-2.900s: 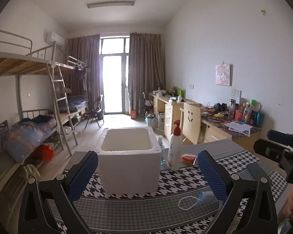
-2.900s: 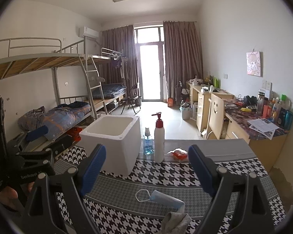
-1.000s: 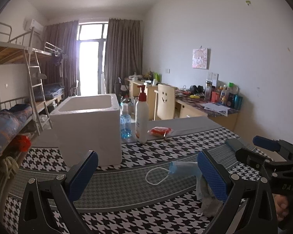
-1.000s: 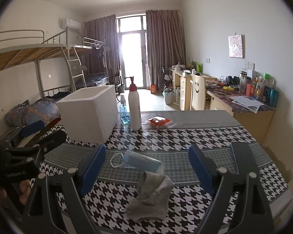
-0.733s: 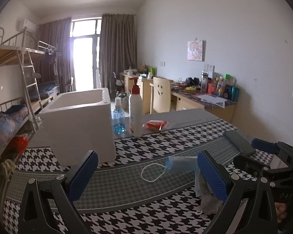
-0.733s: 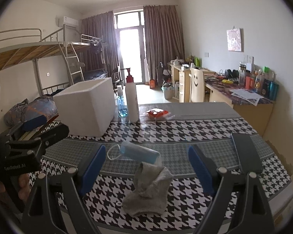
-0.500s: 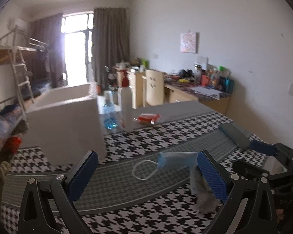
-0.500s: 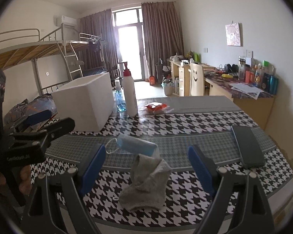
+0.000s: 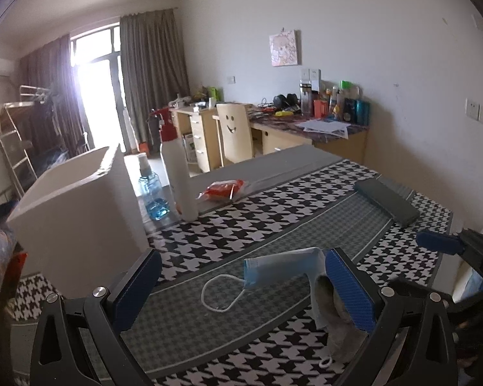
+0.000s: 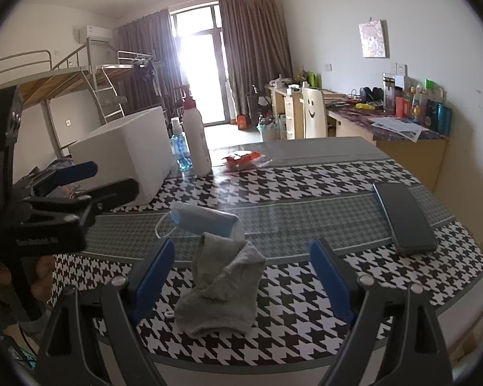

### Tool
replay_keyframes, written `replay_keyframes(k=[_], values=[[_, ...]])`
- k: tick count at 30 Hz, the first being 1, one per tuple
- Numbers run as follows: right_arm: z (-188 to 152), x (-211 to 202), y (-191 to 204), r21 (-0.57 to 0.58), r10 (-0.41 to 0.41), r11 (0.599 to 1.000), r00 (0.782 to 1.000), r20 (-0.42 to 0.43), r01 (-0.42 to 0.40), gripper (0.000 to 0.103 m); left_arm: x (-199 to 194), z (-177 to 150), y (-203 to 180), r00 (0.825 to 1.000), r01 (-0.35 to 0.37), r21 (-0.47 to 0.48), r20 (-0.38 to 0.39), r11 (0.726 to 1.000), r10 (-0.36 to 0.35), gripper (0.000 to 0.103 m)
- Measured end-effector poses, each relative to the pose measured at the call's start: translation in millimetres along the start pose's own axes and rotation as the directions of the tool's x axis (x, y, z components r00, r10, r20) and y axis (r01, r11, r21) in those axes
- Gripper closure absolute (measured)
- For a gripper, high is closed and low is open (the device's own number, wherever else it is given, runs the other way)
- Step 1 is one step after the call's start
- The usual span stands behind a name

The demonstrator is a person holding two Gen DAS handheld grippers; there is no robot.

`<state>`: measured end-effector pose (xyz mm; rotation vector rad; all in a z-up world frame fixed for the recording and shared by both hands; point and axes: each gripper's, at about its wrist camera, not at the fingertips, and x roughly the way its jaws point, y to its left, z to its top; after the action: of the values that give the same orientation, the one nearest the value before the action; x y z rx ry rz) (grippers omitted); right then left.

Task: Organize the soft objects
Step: 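Move the right tool to the grey sock while the left tool approaches the blue mask, then close the right tool on the grey sock while the left tool closes on the blue mask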

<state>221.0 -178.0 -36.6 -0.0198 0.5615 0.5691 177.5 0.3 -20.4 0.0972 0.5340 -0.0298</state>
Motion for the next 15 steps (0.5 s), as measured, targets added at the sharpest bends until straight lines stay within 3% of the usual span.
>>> replay_keyframes(k=[9,15], values=[[-9,11,-3,0.01,-0.015,1.0,0.999,-0.042,0.016,0.014,38,0,4,0.999,0.034,0.019,-0.011,0.999,-0.034,0.001],[-12,19,-11,0.034,-0.021,0.999,0.998,-0.064,0.023,0.014,61,-3,10,0.991,0.114,-0.022,-0.064,0.993,-0.115,0.001]])
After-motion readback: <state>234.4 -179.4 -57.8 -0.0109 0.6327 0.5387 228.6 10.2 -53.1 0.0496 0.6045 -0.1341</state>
